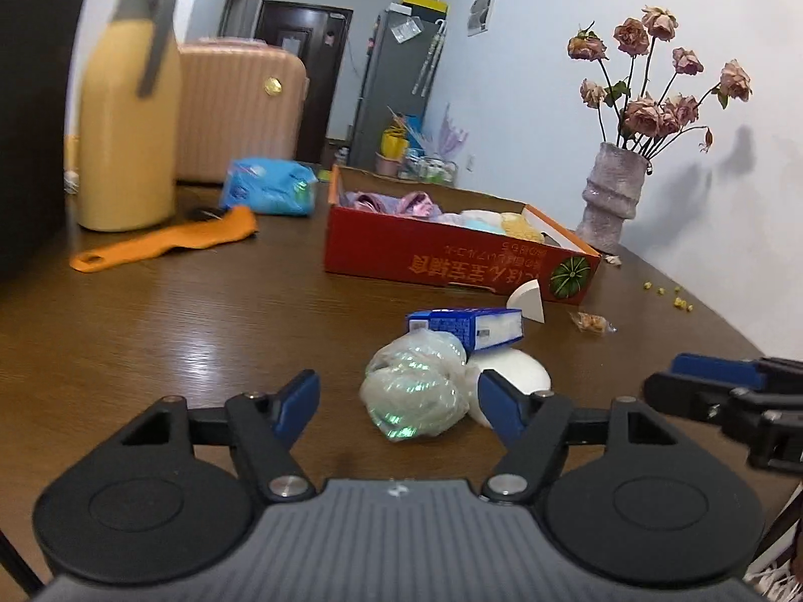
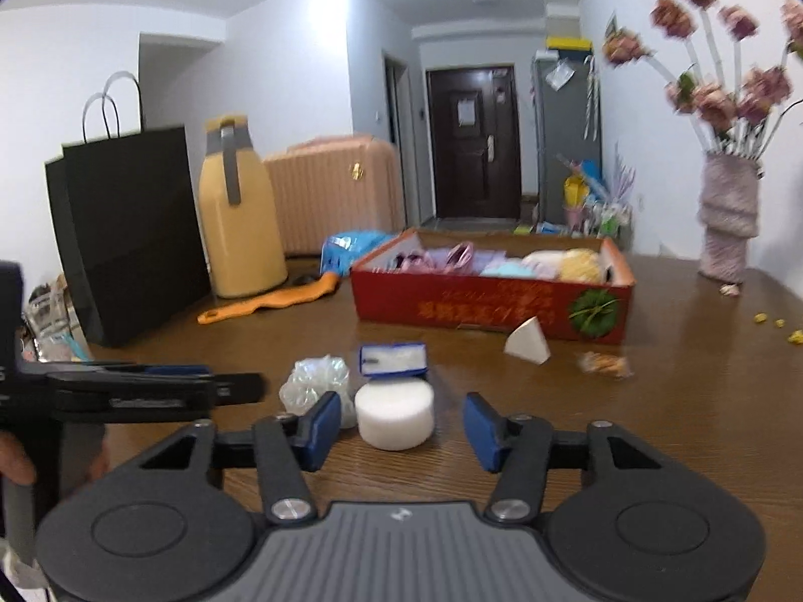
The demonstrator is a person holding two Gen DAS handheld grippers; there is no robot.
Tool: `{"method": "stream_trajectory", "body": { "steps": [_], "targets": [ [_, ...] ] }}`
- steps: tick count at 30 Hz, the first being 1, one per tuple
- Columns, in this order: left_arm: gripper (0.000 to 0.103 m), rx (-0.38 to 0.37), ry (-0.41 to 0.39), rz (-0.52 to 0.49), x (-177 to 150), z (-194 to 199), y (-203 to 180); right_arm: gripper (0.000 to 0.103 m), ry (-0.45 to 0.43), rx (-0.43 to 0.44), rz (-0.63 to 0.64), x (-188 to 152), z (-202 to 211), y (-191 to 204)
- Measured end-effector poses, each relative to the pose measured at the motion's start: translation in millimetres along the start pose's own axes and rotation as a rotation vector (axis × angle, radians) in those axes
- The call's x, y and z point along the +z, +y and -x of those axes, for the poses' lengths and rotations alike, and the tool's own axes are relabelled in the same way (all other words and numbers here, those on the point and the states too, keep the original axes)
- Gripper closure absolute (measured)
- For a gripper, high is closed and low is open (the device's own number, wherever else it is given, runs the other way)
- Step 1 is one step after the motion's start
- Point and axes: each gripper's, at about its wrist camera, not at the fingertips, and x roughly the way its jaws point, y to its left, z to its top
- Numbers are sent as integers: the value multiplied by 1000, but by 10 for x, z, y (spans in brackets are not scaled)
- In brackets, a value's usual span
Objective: Organize soft objects
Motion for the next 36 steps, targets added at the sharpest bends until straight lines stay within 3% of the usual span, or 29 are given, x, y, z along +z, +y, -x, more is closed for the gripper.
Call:
{"method": "stream_trajectory", "body": {
  "steps": [1, 3, 5, 7, 9, 19, 21, 22, 25, 26, 33, 36],
  "targets": [
    [33, -9, 17, 17, -1, -98, 32, 53, 4, 8, -4, 17, -72, 15],
    [48, -33, 51, 48, -10, -245, 94, 53, 7, 29, -16, 59, -196, 40],
    [77, -108, 73, 75, -34, -336, 184, 53, 12, 45, -22, 97, -316, 81],
    [85, -180, 75, 109, -56, -350, 283, 53, 19, 56, -23, 122, -422, 119],
    [86, -215, 75, 140, -60, -317, 391, 53, 23, 73, -25, 128, -543, 164],
    [88, -222, 116, 125, -54, -212, 575, 60, 95, 186, -148, 161, -1167, 254],
    [87, -204, 121, 143, -62, -230, 594, 79, 124, 183, -171, 143, -1286, 267],
    [85, -192, 115, 158, -55, -227, 608, 81, 127, 191, -179, 131, -1309, 270],
    [59, -167, 91, 167, -40, -212, 620, 84, 125, 178, -201, 96, -1281, 256],
    [59, -164, 87, 167, -34, -218, 622, 86, 128, 179, -226, 85, -1274, 232],
    [65, -253, 154, 207, -28, -385, 545, 87, 136, 158, -374, -40, -1180, 6],
    [83, -292, 159, 215, -54, -376, 488, 89, 138, 162, -394, -61, -1138, -47]
  ]
}}
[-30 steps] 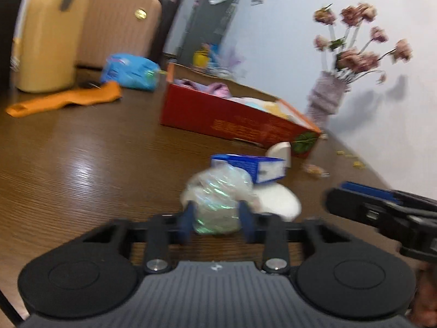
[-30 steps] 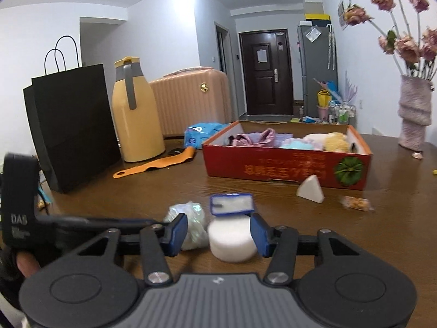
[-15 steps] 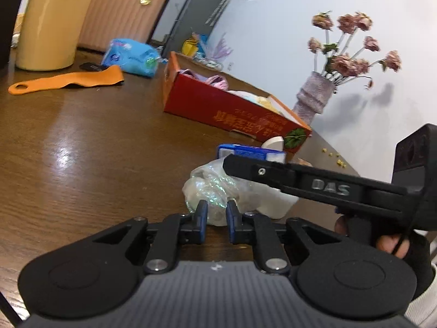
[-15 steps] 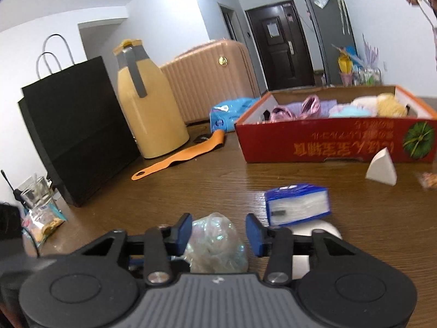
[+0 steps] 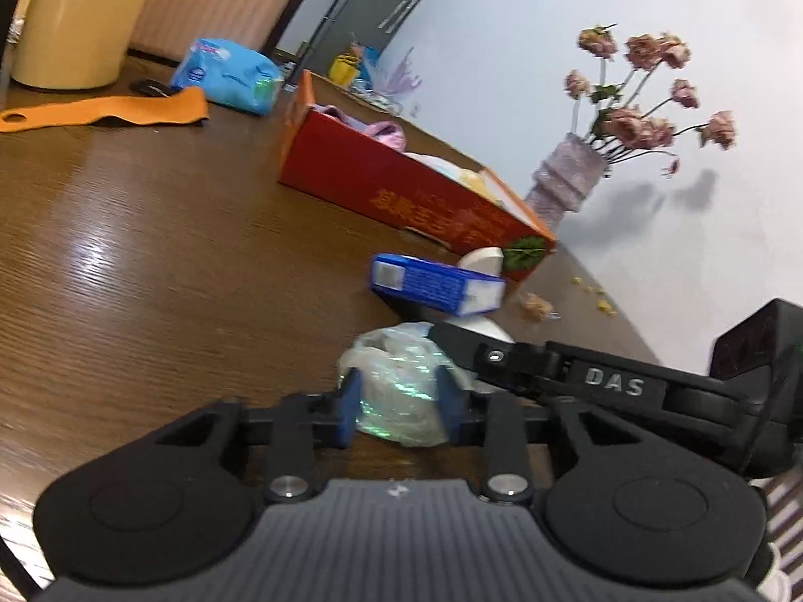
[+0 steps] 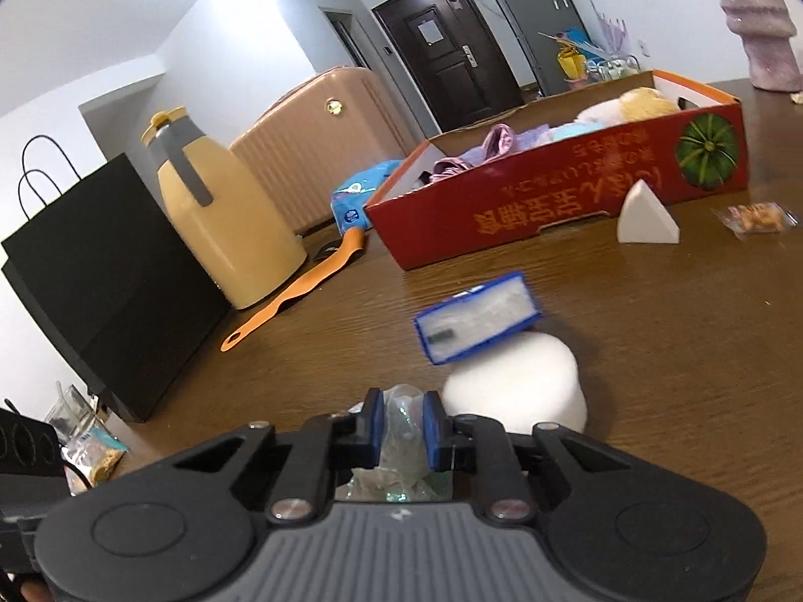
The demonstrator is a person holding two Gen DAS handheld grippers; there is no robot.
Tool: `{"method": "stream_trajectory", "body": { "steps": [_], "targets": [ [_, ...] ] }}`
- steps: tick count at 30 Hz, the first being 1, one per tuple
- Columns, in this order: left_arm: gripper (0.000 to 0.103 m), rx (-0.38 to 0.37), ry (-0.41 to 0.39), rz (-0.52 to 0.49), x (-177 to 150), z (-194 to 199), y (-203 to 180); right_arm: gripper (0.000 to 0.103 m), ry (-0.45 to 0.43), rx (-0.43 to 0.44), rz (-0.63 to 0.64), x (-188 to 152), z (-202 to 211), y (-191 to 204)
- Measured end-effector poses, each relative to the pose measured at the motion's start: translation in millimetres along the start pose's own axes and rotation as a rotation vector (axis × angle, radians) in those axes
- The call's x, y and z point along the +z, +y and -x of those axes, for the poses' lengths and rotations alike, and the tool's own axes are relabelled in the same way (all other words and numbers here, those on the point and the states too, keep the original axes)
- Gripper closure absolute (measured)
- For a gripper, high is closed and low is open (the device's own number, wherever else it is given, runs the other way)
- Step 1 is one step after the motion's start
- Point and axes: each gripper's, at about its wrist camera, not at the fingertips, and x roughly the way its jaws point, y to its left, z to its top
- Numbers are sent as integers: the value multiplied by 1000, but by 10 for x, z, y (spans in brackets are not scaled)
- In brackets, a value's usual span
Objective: Organize soft objects
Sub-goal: 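Grasp the clear plastic bag with the right gripper while the left gripper grasps it too, then carry the clear bag into the box beside the light-blue plush and release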
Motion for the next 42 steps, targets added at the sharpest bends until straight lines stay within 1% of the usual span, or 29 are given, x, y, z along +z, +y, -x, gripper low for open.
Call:
{"method": "stream_trajectory", "body": {
  "steps": [1, 2, 5, 7, 9, 11, 13, 15, 16, 18, 19, 21, 23, 25, 28, 29, 31, 32, 33, 37, 39, 40, 41, 42],
  "targets": [
    [86, -13, 1, 7, -7, 11, -21, 90, -1, -1, -1, 1, 21, 2],
    [88, -10, -5, 3, -17, 30, -59, 90, -7, -5, 6, 2, 59, 13],
    [92, -15, -23, -24, -17, 100, -195, 92, -41, 4, 21, 40, 228, 53],
    [92, -43, -41, -32, 42, 154, -307, 92, -74, 12, 20, 103, 373, 61],
    [92, -84, -66, -52, 200, 173, -442, 92, -132, 16, 32, 244, 550, 62],
    [92, -142, -91, -83, 467, 120, -606, 92, -202, 10, 69, 503, 702, 55],
    [92, -197, -109, -113, 787, -14, -779, 92, -256, -1, 102, 812, 799, 15],
    [92, -245, -104, -128, 1115, -252, -912, 92, -300, -24, 122, 1183, 829, -74],
    [92, -256, -94, -125, 1310, -435, -967, 92, -310, -42, 132, 1376, 802, -140],
    [92, -269, -59, -106, 1602, -803, -1030, 92, -311, -77, 128, 1683, 685, -294],
    [92, -266, -41, -86, 1713, -988, -1034, 92, -302, -101, 132, 1813, 585, -386],
    [92, -246, 6, -66, 1878, -1412, -1021, 92, -272, -145, 98, 2042, 318, -610],
    [92, -199, 61, -47, 1956, -1819, -960, 92, -224, -181, 72, 2173, 30, -849],
    [92, -151, 108, -50, 1961, -2175, -890, 92, -170, -224, 42, 2204, -303, -1110],
    [92, -75, 184, -64, 1908, -2566, -760, 92, -114, -274, 37, 2142, -657, -1330],
    [92, -43, 205, -72, 1884, -2658, -728, 92, -80, -278, 23, 2123, -773, -1402],
    [92, -3, 242, -89, 1840, -2771, -663, 92, -29, -286, 11, 2081, -920, -1487],
    [92, -1, 244, -94, 1834, -2788, -637, 91, -19, -289, 36, 2073, -979, -1482],
    [92, -6, 244, -100, 1830, -2788, -610, 89, -10, -296, 64, 2075, -1013, -1463],
    [92, -7, 248, -104, 1842, -2769, -561, 88, 16, -303, 87, 2069, -1084, -1408],
    [90, 5, 248, -118, 1872, -2733, -599, 85, 22, -298, 86, 2087, -1062, -1391],
    [85, 15, 238, -131, 1892, -2679, -617, 84, 17, -295, 76, 2116, -1029, -1384],
    [76, 24, 219, -142, 1925, -2616, -667, 77, 6, -291, 68, 2141, -931, -1387],
    [68, 33, 197, -156, 1957, -2532, -718, 69, -3, -291, 68, 2166, -866, -1374]
  ]
}}
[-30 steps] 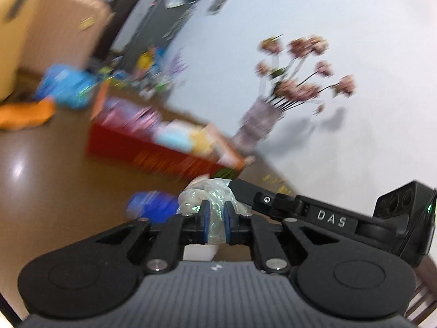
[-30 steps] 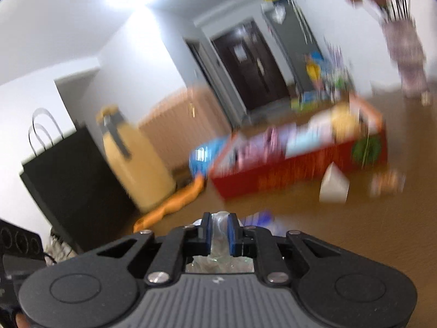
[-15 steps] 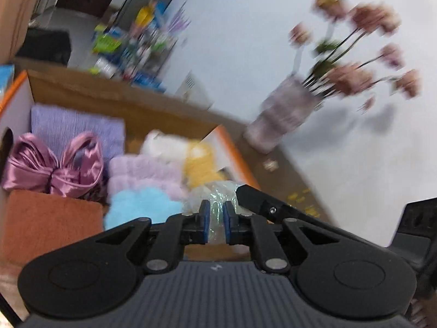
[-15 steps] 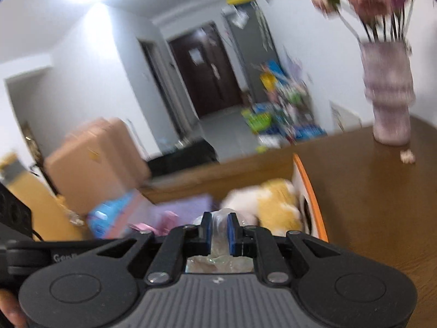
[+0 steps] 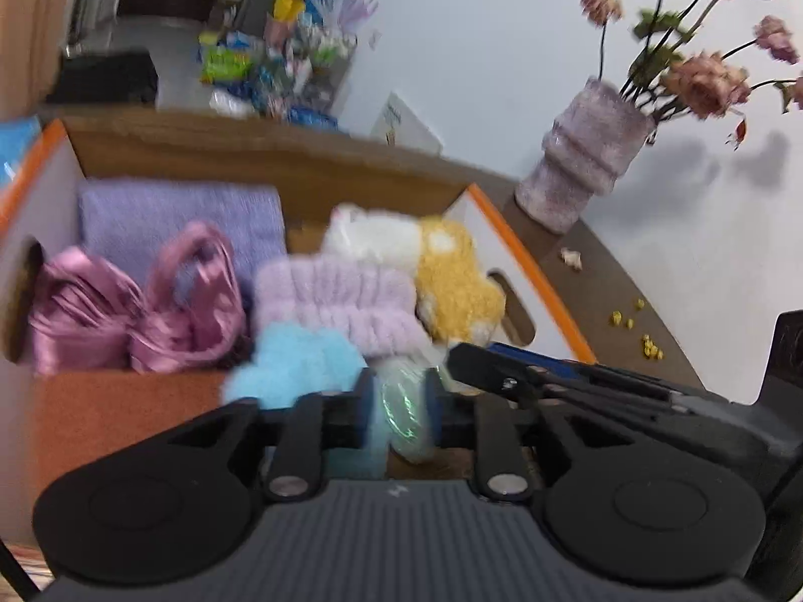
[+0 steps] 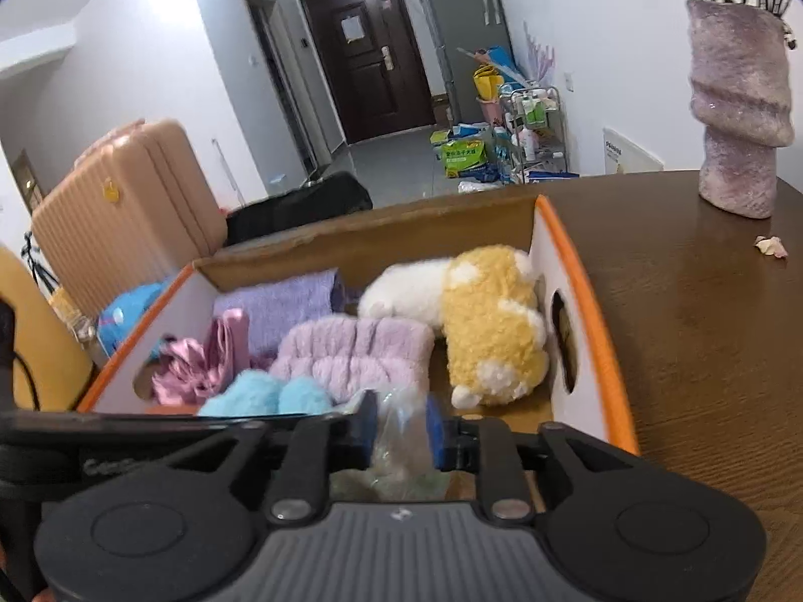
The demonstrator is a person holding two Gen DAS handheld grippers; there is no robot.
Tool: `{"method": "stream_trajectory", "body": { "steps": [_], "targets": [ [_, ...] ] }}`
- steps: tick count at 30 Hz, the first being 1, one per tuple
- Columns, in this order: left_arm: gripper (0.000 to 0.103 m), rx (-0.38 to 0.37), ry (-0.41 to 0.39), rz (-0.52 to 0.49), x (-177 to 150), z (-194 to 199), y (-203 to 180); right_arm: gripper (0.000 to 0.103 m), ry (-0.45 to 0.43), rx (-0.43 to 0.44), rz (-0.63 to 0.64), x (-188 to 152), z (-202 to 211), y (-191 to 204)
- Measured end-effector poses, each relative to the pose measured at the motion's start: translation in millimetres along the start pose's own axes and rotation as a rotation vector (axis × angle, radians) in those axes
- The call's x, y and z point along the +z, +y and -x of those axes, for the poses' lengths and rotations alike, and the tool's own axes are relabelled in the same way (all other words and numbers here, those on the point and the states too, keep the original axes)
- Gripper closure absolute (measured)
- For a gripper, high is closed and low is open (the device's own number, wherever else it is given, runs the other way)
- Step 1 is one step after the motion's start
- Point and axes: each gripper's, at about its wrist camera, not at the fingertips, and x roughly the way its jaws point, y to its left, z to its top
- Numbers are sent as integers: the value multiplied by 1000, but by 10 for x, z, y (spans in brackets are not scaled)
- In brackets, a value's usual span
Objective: Organize soft objects
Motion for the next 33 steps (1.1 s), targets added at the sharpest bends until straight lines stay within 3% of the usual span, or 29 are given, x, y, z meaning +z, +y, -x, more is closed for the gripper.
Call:
{"method": "stream_trajectory", "body": {
  "steps": [1, 2, 6, 13, 16, 22, 26, 33],
  "targets": [
    [52, 9, -24, -14, 13, 121, -30, 65, -14, 0, 1, 32, 94, -9],
    [48, 13, -52, -37, 24, 264, -77, 61, -34, 0, 6, 66, 210, -2],
    [44, 37, -147, -138, -18, 881, -216, 60, -102, -16, 49, 164, 721, 93],
    [26, 204, -303, -271, -300, 1907, -378, 50, -247, -34, 153, 112, 1785, 280],
    [20, 246, -345, -289, -490, 2213, -410, 47, -280, -33, 177, 1, 2088, 315],
    [20, 275, -379, -279, -853, 2586, -432, 47, -312, -39, 175, -253, 2401, 410],
    [14, 249, -444, -258, -1349, 2815, -458, 39, -347, -24, 183, -740, 2624, 511],
    [14, 292, -444, -171, -2438, 3027, -483, 36, -319, -13, 168, -1986, 2935, 681]
  ]
}}
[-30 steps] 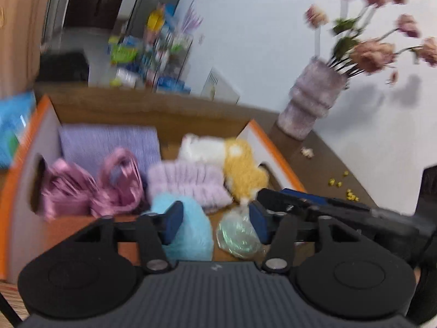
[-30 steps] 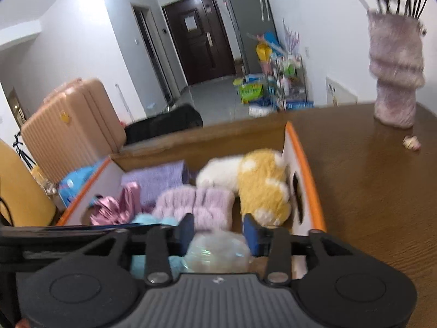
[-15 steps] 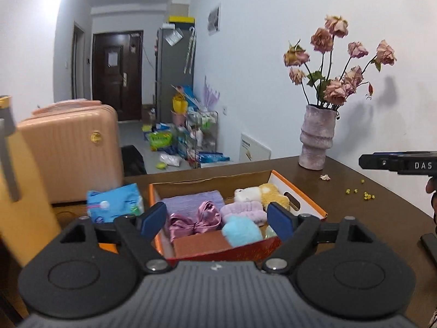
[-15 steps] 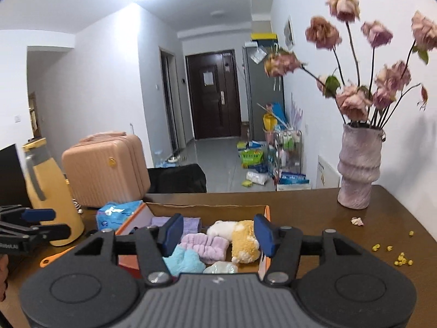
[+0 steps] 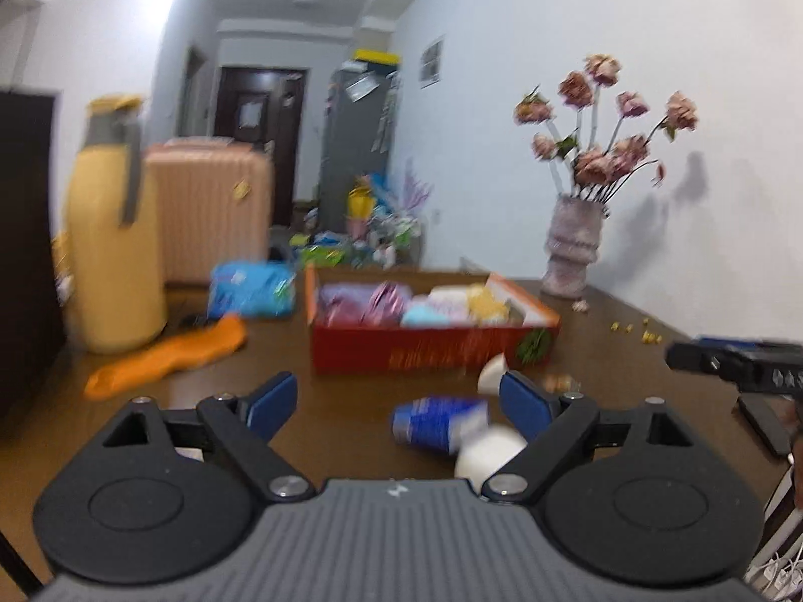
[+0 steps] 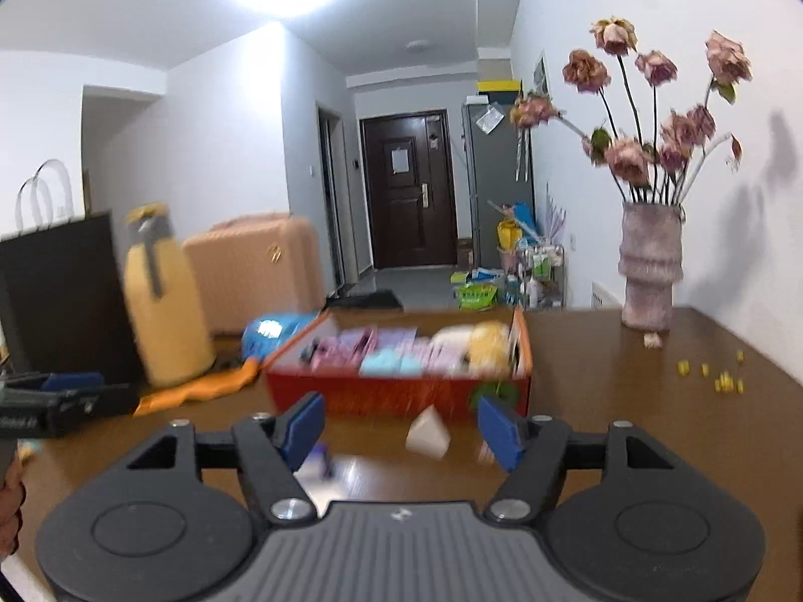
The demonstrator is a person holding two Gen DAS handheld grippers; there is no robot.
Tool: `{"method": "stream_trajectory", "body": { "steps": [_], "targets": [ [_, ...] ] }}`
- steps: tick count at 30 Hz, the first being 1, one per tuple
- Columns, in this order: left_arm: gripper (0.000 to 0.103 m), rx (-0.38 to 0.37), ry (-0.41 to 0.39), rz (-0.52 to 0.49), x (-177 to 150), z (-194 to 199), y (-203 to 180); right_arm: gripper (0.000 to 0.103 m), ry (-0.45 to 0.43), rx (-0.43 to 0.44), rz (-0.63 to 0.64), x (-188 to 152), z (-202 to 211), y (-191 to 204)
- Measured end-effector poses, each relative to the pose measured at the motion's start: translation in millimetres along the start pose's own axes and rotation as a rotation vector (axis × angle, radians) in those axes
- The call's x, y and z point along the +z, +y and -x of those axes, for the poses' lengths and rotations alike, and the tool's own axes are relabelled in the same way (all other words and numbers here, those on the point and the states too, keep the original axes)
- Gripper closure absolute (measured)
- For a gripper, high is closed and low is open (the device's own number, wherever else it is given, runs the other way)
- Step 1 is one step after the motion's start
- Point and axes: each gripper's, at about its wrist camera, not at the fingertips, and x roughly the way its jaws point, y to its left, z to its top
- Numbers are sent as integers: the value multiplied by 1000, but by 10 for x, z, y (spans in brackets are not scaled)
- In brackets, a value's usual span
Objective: Organize soft objects
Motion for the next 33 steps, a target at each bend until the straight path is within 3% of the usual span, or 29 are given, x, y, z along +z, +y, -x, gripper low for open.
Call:
{"method": "stream_trajectory", "body": {
  "steps": [5, 8, 13, 20, 23, 29, 33],
  "targets": [
    [11, -28, 68, 60, -342, 244, 32, 33, 105, 49, -35, -591, 236, 251],
    [11, -15, 79, 67, -322, 190, 57, 33, 112, 26, 18, -638, 207, 359],
    [4, -2, 31, 77, -264, 168, 65, 28, 95, 43, 31, -551, 94, 427],
    [4, 32, 82, 77, -284, -163, 183, 28, 145, 67, 69, -414, -538, 505],
    [4, 42, 86, 75, -235, -343, 248, 29, 153, 38, 115, -321, -909, 596],
    [3, 42, 114, 49, -127, -830, 355, 30, 205, 92, 183, -236, -1528, 777],
    [3, 41, 129, 51, -49, -1140, 434, 34, 188, 18, 169, -105, -1751, 621]
  ]
}}
